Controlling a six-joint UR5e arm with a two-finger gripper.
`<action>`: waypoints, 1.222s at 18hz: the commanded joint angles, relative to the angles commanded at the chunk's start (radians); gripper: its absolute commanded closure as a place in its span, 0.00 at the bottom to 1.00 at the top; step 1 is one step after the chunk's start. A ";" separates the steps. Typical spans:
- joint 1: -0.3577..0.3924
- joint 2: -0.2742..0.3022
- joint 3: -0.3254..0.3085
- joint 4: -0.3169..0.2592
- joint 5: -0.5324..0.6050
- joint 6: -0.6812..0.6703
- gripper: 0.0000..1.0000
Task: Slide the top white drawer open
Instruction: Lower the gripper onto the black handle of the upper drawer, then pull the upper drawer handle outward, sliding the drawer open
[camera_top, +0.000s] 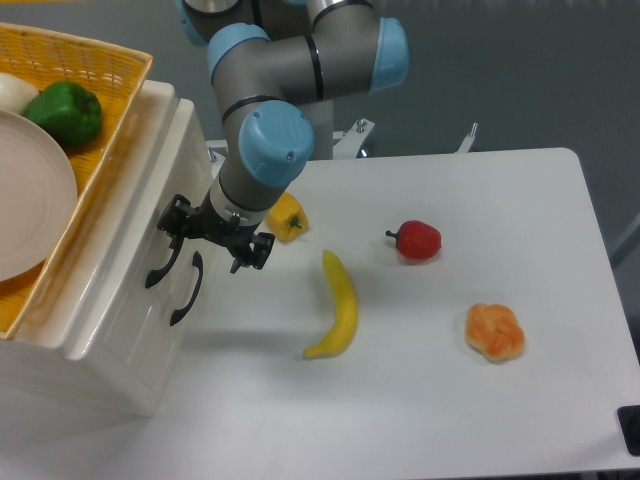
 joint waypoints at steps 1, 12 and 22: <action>-0.002 0.000 0.005 0.002 0.000 0.002 0.00; -0.028 -0.005 0.011 0.006 0.097 0.009 0.00; -0.023 -0.012 0.054 0.006 0.118 0.011 0.00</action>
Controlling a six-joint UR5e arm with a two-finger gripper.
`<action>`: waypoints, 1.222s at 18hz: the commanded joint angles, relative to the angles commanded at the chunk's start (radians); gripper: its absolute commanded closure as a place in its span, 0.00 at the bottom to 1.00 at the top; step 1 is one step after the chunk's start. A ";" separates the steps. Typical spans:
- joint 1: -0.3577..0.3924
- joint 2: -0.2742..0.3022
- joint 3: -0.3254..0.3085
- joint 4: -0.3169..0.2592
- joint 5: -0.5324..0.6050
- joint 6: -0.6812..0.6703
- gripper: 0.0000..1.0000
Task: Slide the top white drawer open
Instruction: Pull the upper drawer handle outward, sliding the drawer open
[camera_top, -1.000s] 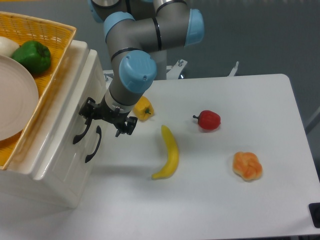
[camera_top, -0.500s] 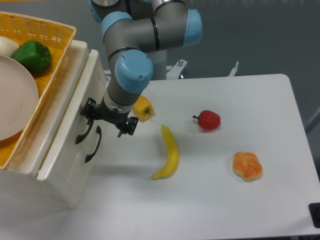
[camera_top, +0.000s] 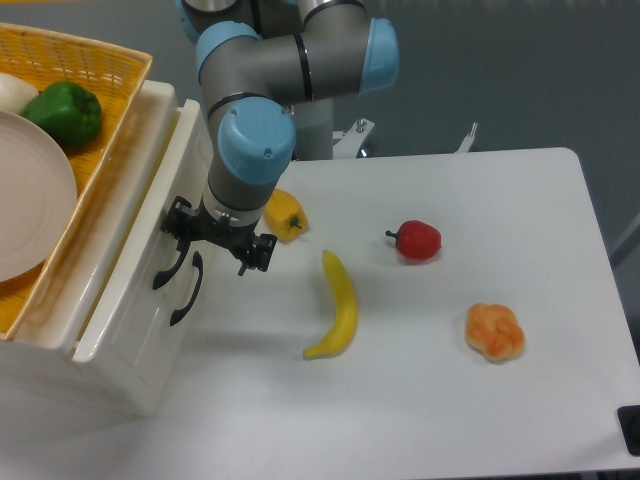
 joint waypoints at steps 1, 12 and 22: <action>0.002 0.000 0.002 0.000 0.008 0.000 0.00; 0.020 -0.008 0.005 0.003 0.034 0.003 0.00; 0.048 -0.018 0.031 0.002 0.034 0.017 0.00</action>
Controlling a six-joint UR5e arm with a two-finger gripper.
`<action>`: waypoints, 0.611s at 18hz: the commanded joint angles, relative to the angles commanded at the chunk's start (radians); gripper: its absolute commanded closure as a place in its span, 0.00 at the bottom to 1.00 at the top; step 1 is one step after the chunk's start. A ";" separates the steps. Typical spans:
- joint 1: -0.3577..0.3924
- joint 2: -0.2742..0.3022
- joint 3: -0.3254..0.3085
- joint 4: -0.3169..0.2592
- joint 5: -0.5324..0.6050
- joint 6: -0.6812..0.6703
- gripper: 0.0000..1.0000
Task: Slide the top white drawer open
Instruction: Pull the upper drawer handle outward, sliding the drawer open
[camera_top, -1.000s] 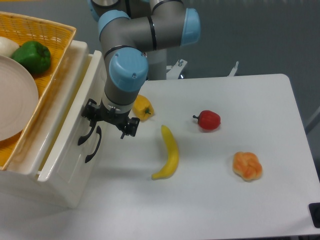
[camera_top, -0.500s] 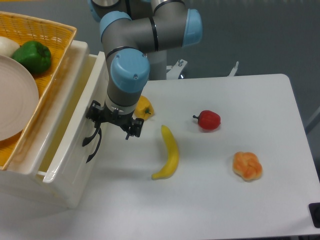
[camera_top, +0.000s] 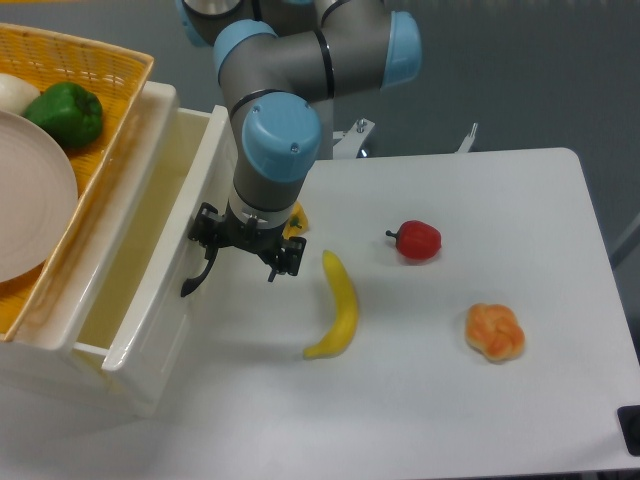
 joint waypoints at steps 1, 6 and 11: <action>0.003 0.000 0.003 0.000 0.000 0.000 0.00; 0.020 -0.003 0.005 0.002 0.000 0.023 0.00; 0.038 -0.008 0.009 0.002 0.000 0.025 0.00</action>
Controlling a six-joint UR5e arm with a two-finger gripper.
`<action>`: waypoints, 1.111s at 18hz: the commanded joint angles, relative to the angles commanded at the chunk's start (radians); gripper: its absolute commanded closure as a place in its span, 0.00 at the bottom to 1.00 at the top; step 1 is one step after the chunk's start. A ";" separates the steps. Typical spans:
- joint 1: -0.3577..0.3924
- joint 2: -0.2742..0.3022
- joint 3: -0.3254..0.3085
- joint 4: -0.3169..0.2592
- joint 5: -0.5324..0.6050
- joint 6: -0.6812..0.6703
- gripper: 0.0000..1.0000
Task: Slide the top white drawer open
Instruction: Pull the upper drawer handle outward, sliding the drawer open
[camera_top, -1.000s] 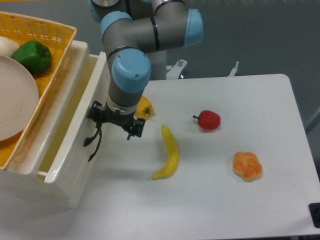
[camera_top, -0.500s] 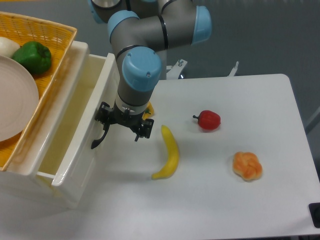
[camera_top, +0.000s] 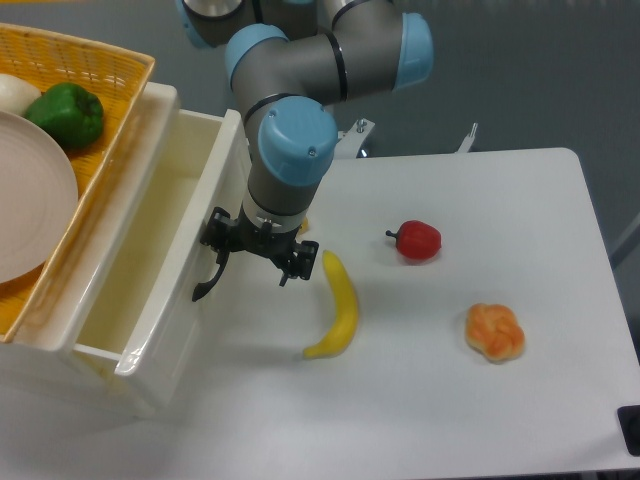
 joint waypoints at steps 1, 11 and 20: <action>0.005 0.000 0.003 -0.002 0.000 0.000 0.00; 0.057 -0.005 0.009 -0.005 0.002 0.051 0.00; 0.086 -0.031 0.038 -0.006 0.002 0.054 0.00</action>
